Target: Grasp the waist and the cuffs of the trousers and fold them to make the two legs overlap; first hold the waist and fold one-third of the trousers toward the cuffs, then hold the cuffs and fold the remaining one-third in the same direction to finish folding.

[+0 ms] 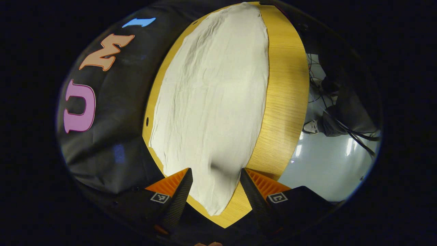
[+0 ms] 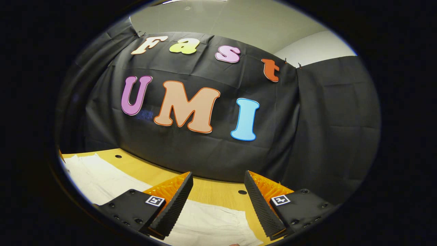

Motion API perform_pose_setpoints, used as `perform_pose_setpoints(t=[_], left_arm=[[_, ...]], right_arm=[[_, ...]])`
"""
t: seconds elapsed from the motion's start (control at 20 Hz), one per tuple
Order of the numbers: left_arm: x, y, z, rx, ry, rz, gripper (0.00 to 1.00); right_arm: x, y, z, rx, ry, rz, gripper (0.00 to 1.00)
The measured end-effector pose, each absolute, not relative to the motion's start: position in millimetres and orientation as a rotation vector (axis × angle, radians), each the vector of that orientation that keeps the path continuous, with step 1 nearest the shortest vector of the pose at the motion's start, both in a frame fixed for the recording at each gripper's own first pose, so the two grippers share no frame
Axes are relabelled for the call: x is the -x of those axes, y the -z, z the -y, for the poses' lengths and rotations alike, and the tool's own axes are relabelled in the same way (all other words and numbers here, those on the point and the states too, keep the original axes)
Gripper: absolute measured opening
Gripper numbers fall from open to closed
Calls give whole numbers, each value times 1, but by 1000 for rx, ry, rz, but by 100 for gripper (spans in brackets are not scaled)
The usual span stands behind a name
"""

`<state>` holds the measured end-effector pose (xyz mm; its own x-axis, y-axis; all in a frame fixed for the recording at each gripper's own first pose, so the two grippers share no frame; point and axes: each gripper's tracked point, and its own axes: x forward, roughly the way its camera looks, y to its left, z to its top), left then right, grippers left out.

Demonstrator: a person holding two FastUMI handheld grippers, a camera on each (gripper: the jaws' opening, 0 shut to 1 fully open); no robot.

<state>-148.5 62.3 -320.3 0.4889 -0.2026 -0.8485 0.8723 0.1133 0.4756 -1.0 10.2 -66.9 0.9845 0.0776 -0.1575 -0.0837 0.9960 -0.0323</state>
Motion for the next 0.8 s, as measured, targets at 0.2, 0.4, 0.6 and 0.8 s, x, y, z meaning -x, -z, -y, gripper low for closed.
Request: perform_pose_setpoints(t=[0.2,0.4,0.6,0.8], left_arm=[[129,323,-58,-1237,867,-669,89],[118,328,-56,-1243,863,-679,84],[131,335,-53,-1239,889,-735,50],[140,343,-54,-1189,902,-816,10]], right_arm=[[4,70,-4,49,-66,-164,99],[6,74,-2,57,-58,-175,97],[11,78,0,63,-69,-186,97],[16,89,10,119,-77,-208,97]])
